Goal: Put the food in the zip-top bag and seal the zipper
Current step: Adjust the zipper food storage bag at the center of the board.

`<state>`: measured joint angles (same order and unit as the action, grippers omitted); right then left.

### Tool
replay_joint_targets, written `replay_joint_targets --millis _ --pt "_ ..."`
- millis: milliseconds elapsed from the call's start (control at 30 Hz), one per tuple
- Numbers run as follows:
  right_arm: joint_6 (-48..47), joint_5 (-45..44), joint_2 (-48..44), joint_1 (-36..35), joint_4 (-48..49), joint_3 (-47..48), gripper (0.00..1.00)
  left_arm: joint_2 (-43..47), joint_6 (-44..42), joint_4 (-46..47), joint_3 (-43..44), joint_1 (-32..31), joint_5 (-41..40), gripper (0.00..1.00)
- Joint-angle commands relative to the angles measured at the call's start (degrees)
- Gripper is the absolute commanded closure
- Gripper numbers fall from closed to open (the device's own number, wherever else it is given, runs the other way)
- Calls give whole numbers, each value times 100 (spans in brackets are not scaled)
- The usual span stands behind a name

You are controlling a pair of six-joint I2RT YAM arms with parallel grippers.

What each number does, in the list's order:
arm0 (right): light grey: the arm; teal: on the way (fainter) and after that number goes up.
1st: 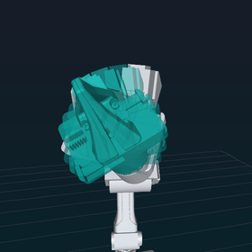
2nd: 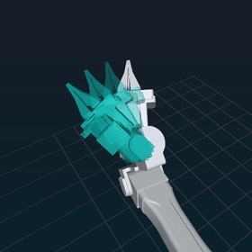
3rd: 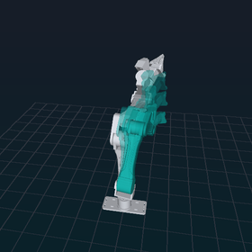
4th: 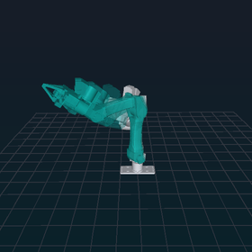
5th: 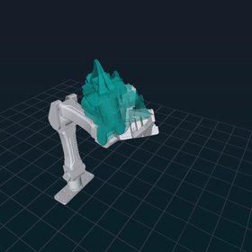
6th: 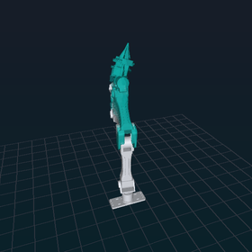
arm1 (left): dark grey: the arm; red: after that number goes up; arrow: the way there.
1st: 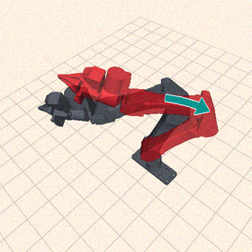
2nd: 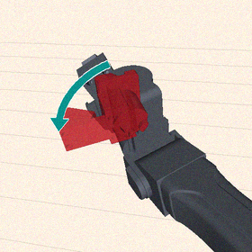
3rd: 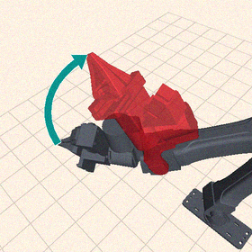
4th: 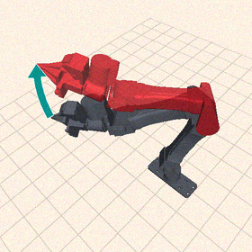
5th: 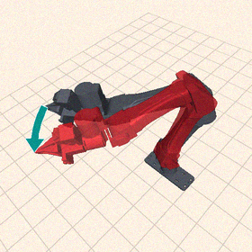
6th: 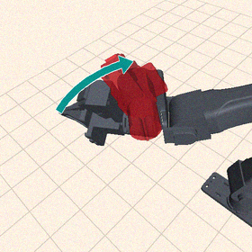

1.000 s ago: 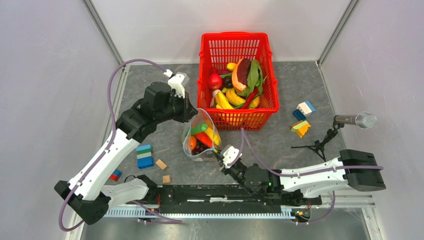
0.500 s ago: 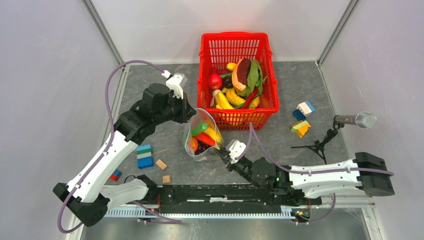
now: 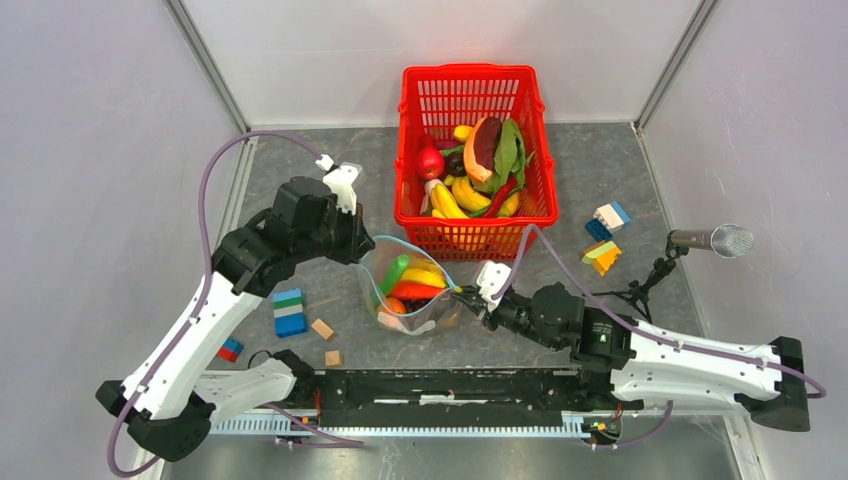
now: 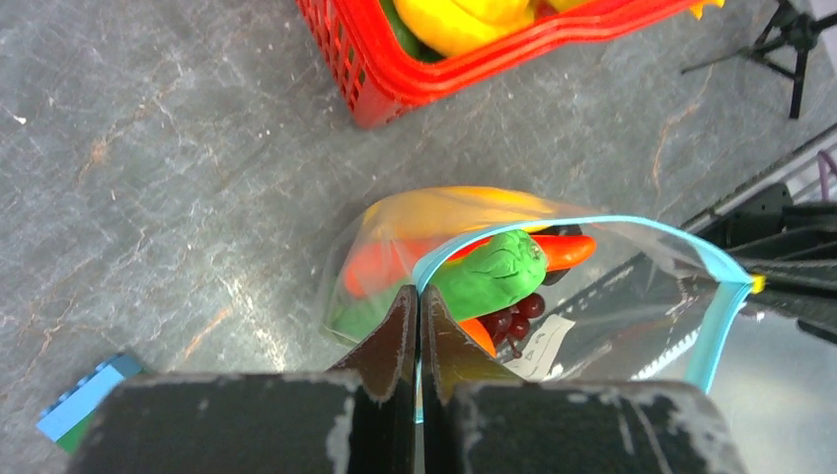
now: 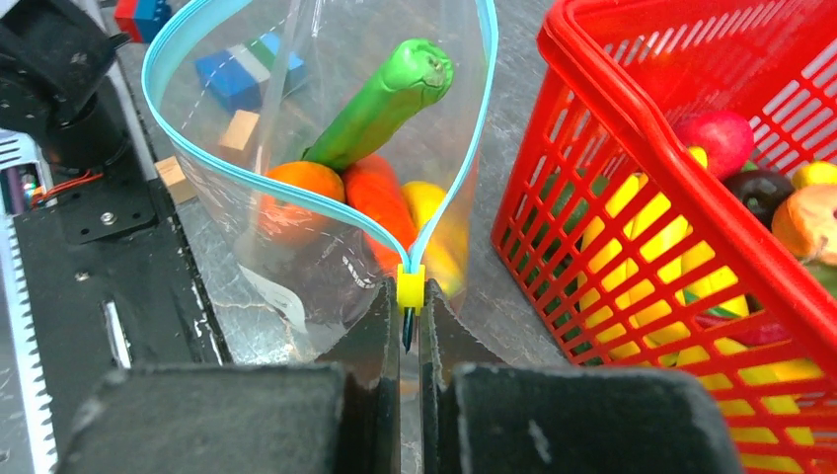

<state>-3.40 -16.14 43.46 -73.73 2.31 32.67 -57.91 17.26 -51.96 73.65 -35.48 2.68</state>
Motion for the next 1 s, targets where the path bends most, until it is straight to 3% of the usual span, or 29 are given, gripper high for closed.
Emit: replay_joint_targets --millis 0,267,567,633,700,767,967 --pt "-435 400 32 101 -814 789 100 83 -422 -786 418 -11 497 98" --pt "-876 1082 748 612 -1430 1251 100 -81 -688 -1036 -219 -11 688 98" --pt "-913 2581 1065 1739 -899 1005 97 -408 -929 -323 -635 -2 69 98" --pt "-884 2819 1096 1910 -879 1042 86 -425 -960 -252 -599 -3 72 98" --pt "-836 2986 1082 2016 -862 1049 67 -400 -986 -178 -570 -2 117 98" --pt "-759 3149 997 2079 -777 979 55 -356 -1005 -120 -575 -2 128 98" --pt "-309 3343 360 2285 -200 221 33 -329 -1014 -79 -639 -5 102 98"
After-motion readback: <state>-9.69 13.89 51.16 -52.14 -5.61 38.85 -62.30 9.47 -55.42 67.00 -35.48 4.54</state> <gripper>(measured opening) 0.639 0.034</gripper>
